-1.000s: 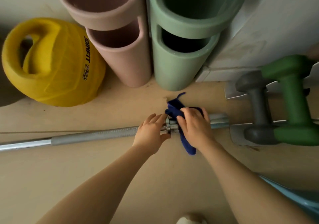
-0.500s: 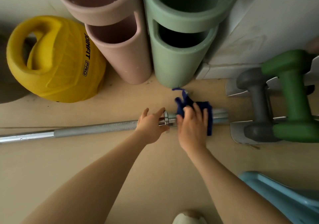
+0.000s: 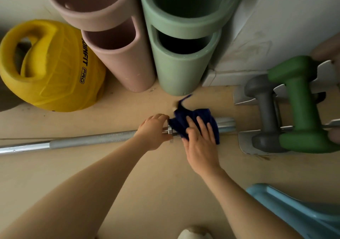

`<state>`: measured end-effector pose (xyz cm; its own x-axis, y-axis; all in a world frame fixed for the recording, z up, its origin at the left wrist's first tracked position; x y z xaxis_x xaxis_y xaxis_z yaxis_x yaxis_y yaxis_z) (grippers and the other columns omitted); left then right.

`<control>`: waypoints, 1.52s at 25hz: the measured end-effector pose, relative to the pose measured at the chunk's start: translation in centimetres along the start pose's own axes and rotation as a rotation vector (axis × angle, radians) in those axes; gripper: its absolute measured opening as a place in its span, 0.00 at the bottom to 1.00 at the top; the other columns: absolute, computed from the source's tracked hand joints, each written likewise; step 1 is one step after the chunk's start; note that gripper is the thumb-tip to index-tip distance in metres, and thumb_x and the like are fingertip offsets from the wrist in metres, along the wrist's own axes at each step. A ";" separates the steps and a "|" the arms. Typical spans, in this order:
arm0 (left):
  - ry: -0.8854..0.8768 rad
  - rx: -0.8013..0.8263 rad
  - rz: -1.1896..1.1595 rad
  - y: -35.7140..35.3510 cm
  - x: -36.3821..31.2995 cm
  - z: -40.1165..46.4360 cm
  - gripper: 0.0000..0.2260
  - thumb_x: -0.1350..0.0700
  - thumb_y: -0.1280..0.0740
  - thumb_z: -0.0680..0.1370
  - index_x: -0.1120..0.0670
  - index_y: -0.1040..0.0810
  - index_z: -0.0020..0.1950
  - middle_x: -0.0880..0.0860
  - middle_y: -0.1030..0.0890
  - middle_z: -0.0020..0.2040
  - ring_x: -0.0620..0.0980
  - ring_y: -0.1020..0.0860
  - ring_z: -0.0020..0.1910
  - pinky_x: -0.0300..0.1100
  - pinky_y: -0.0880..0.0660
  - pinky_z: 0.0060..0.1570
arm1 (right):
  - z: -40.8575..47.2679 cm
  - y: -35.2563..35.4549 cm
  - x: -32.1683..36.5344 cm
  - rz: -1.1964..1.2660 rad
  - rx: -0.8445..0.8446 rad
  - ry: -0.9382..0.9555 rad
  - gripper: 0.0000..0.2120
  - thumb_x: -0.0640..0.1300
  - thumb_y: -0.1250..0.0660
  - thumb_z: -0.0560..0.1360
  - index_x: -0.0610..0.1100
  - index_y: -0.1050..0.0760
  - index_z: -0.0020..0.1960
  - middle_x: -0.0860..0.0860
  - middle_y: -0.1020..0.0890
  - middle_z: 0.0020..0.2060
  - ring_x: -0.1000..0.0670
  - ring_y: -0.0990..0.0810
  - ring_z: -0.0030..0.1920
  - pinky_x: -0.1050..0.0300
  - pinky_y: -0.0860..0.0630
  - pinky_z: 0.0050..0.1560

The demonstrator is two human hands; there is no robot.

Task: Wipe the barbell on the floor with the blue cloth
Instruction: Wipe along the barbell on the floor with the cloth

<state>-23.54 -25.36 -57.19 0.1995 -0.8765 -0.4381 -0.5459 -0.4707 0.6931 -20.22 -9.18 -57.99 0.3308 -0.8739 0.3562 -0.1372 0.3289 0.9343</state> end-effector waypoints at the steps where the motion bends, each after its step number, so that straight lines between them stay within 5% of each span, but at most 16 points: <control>1: -0.030 -0.040 0.024 -0.1 -0.3 -0.5 0.28 0.49 0.30 0.72 0.53 0.35 0.69 0.53 0.31 0.69 0.56 0.33 0.67 0.48 0.36 0.67 | 0.0 0.6 -1.5 -0.032 0.018 0.072 0.09 0.44 0.33 0.73 0.40 0.26 0.51 0.43 0.23 0.63 0.39 0.28 0.66 0.39 0.38 0.68; 2: -0.044 -0.065 0.039 -0.2 -0.5 -0.9 0.28 0.49 0.29 0.71 0.53 0.35 0.68 0.52 0.30 0.68 0.55 0.31 0.65 0.47 0.35 0.65 | 0.4 1.1 -3.3 -0.053 0.008 0.043 0.09 0.44 0.35 0.74 0.40 0.26 0.51 0.43 0.21 0.61 0.40 0.26 0.64 0.41 0.39 0.69; 6: -0.051 -0.100 0.055 -0.9 -0.9 -2.0 0.26 0.50 0.27 0.70 0.53 0.35 0.63 0.51 0.25 0.61 0.53 0.30 0.62 0.43 0.35 0.61 | 2.6 2.8 -5.9 0.026 -0.096 -0.565 0.12 0.47 0.43 0.77 0.38 0.28 0.48 0.39 0.19 0.45 0.37 0.23 0.50 0.43 0.34 0.66; 9: -0.074 -0.134 0.109 -1.5 -1.4 -2.6 0.23 0.51 0.27 0.70 0.53 0.34 0.59 0.50 0.25 0.57 0.52 0.29 0.59 0.42 0.35 0.61 | 0.9 2.2 -4.3 -0.041 -0.075 -0.240 0.08 0.45 0.36 0.74 0.39 0.27 0.44 0.39 0.19 0.42 0.37 0.22 0.49 0.41 0.30 0.62; 11: -0.095 -0.164 0.141 -2.2 -1.4 -3.0 0.22 0.52 0.27 0.70 0.54 0.34 0.58 0.50 0.26 0.58 0.52 0.30 0.60 0.42 0.36 0.63 | 1.2 3.0 -6.1 -0.061 0.024 -0.150 0.13 0.47 0.42 0.76 0.38 0.26 0.44 0.37 0.19 0.40 0.37 0.21 0.46 0.43 0.28 0.60; 14: -0.096 -0.206 0.133 -2.7 -1.4 -3.3 0.23 0.53 0.28 0.71 0.55 0.34 0.60 0.50 0.27 0.60 0.52 0.31 0.63 0.42 0.38 0.64 | 3.1 3.4 -7.9 0.022 -0.093 -0.682 0.15 0.46 0.46 0.79 0.36 0.29 0.45 0.33 0.20 0.40 0.34 0.23 0.46 0.43 0.31 0.57; 15: -0.091 -0.208 0.127 -2.8 -1.4 -3.3 0.23 0.53 0.28 0.71 0.55 0.34 0.60 0.50 0.27 0.60 0.52 0.31 0.63 0.42 0.38 0.65 | 3.1 2.9 -6.8 -0.008 -0.084 -0.664 0.13 0.46 0.44 0.78 0.36 0.29 0.44 0.34 0.19 0.39 0.35 0.23 0.46 0.43 0.32 0.60; 19: -0.080 -0.191 0.120 -2.5 -1.6 -3.4 0.25 0.53 0.28 0.71 0.54 0.34 0.63 0.51 0.27 0.64 0.52 0.33 0.67 0.44 0.39 0.68 | 1.2 1.7 -3.4 0.026 0.084 -0.029 0.09 0.47 0.38 0.75 0.40 0.27 0.46 0.40 0.19 0.43 0.38 0.23 0.49 0.44 0.33 0.65; 20: -0.069 -0.187 0.110 -2.4 -1.5 -3.4 0.26 0.52 0.28 0.71 0.54 0.34 0.64 0.51 0.28 0.65 0.52 0.34 0.68 0.44 0.40 0.69 | 1.9 2.0 -4.5 -0.015 0.130 -0.044 0.11 0.48 0.40 0.77 0.40 0.27 0.47 0.40 0.19 0.43 0.39 0.23 0.49 0.45 0.33 0.64; 23: -0.014 -0.157 0.040 -2.0 -1.3 -2.9 0.27 0.53 0.28 0.71 0.53 0.35 0.65 0.52 0.29 0.67 0.53 0.37 0.71 0.47 0.41 0.71 | 3.3 2.2 -5.6 -0.066 0.000 -0.509 0.13 0.48 0.43 0.78 0.38 0.28 0.45 0.37 0.19 0.42 0.37 0.24 0.47 0.45 0.31 0.56; 24: 0.004 -0.147 0.019 -1.8 -1.3 -2.8 0.27 0.53 0.28 0.71 0.53 0.35 0.66 0.53 0.30 0.68 0.54 0.37 0.71 0.48 0.40 0.71 | 3.2 1.8 -3.8 -0.030 -0.009 -0.509 0.12 0.47 0.41 0.77 0.38 0.28 0.45 0.37 0.19 0.42 0.37 0.24 0.48 0.45 0.31 0.56; 29: 0.002 -0.125 0.116 -1.4 -1.4 -2.6 0.28 0.49 0.31 0.74 0.53 0.38 0.70 0.51 0.34 0.71 0.54 0.45 0.75 0.48 0.45 0.72 | 1.5 -0.4 1.6 -0.027 -0.020 0.089 0.12 0.47 0.32 0.72 0.39 0.24 0.50 0.44 0.18 0.53 0.41 0.22 0.59 0.41 0.33 0.66; 33: 0.010 -0.136 0.117 -1.0 -1.6 -2.4 0.27 0.49 0.30 0.73 0.51 0.36 0.69 0.50 0.33 0.70 0.53 0.43 0.72 0.48 0.41 0.69 | 1.9 0.6 -1.4 0.023 -0.131 -0.417 0.09 0.44 0.34 0.73 0.39 0.25 0.48 0.40 0.18 0.53 0.39 0.25 0.62 0.41 0.37 0.68; 34: 0.017 -0.131 0.122 -0.8 -1.7 -2.3 0.27 0.49 0.31 0.73 0.51 0.35 0.69 0.50 0.33 0.69 0.53 0.42 0.71 0.48 0.40 0.69 | 1.8 0.4 -0.2 0.046 -0.145 -0.424 0.09 0.43 0.31 0.72 0.38 0.25 0.47 0.38 0.18 0.52 0.37 0.25 0.61 0.40 0.34 0.67; 38: 0.030 -0.089 0.134 -0.2 -1.4 -1.6 0.23 0.47 0.33 0.74 0.53 0.32 0.66 0.50 0.31 0.67 0.53 0.40 0.70 0.47 0.39 0.67 | 1.8 -0.5 0.7 -0.020 -0.114 0.161 0.12 0.42 0.25 0.66 0.41 0.24 0.46 0.43 0.17 0.52 0.40 0.20 0.55 0.48 0.27 0.60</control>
<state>-22.36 -24.15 -55.79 0.1541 -0.9342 -0.3218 -0.4952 -0.3549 0.7930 -21.62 -10.58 -58.21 0.4791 -0.8149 0.3263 -0.0255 0.3587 0.9331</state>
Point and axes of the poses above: each hand's wrist, its own z-axis towards the middle knuckle, its own y-axis out of the back of the hand, x = y × z, the point moved 2 cm from there along z, towards the middle knuckle
